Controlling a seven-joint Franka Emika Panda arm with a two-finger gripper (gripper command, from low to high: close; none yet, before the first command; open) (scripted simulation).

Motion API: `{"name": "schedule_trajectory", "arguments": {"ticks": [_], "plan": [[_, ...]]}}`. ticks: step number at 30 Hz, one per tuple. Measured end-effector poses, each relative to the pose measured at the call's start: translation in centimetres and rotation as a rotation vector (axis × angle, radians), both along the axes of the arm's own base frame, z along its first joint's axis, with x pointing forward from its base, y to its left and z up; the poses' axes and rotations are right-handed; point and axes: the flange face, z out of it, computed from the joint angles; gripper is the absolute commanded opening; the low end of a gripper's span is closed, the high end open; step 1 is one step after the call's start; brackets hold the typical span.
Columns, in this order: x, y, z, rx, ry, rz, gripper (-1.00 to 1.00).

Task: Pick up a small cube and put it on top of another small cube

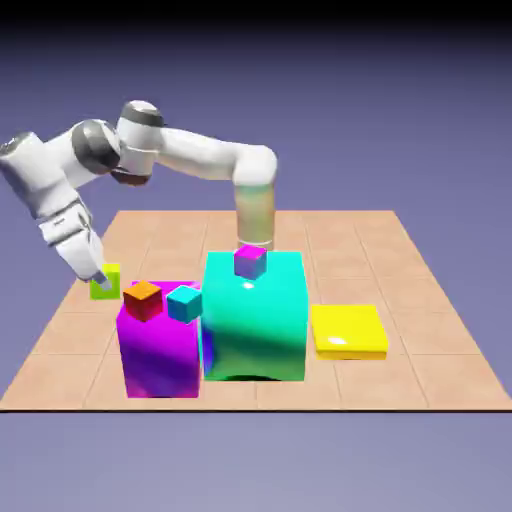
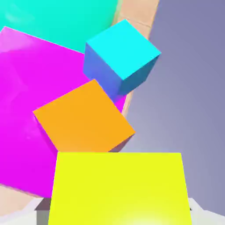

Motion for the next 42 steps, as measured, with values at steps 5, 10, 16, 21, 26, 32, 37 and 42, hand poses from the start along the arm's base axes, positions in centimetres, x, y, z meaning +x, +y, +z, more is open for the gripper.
{"name": "schedule_trajectory", "arguments": {"ticks": [5, 10, 16, 21, 26, 32, 37, 42], "plan": [[-3.5, 9.8, 4.8, -0.018, 0.031, 0.15, -1.0], [-7.5, 19.7, 5.1, -0.047, 0.141, 0.284, -1.0], [-9.5, 20.4, 2.3, -0.002, 0.212, 0.341, -1.0], [-11.3, 20.2, 5.4, -0.035, 0.146, 0.327, -1.0], [-12.5, 20.7, 7.2, -0.072, 0.107, 0.32, -1.0], [-13.2, 21.8, 7.7, -0.111, 0.092, 0.321, -1.0], [-13.1, 22.6, 6.8, -0.129, 0.102, 0.326, -1.0], [-12.6, 23.2, 4.9, -0.13, 0.127, 0.333, -1.0]]}}
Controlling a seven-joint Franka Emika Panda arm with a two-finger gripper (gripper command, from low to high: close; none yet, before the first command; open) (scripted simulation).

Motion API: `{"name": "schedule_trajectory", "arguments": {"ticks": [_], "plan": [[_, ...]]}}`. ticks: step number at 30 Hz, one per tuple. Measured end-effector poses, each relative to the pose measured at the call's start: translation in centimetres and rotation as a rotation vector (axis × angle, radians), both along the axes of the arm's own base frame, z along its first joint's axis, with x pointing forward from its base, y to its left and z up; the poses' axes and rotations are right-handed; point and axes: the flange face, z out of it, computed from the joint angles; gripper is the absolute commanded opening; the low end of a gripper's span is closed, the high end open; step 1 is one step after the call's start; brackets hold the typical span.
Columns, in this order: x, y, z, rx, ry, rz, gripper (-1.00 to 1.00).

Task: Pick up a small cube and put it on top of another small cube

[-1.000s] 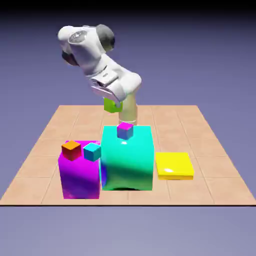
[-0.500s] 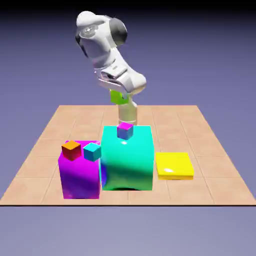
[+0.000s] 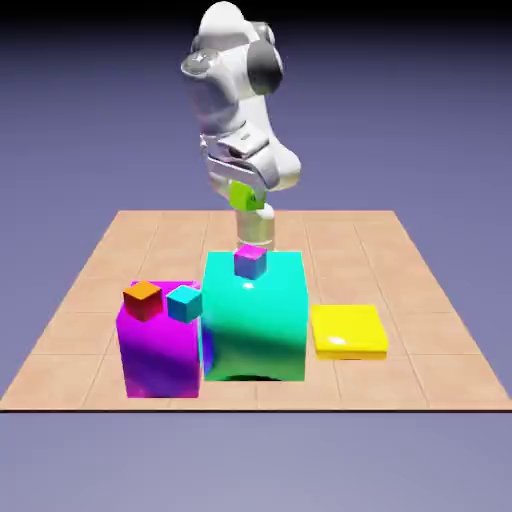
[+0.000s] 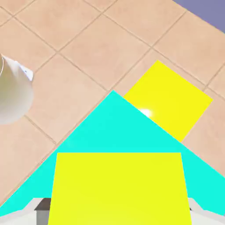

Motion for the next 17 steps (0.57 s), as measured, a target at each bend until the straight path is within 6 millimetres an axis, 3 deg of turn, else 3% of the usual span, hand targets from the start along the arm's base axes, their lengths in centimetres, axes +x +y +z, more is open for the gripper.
{"name": "schedule_trajectory", "arguments": {"ticks": [15, 16, 17], "plan": [[1.8, -0.7, -9.6, 0.111, 0.12, -0.001, -1.0], [1.8, -0.7, -9.7, 0.113, 0.121, -0.002, 1.0], [1.8, -0.7, -9.7, 0.115, 0.12, -0.003, 1.0]]}}
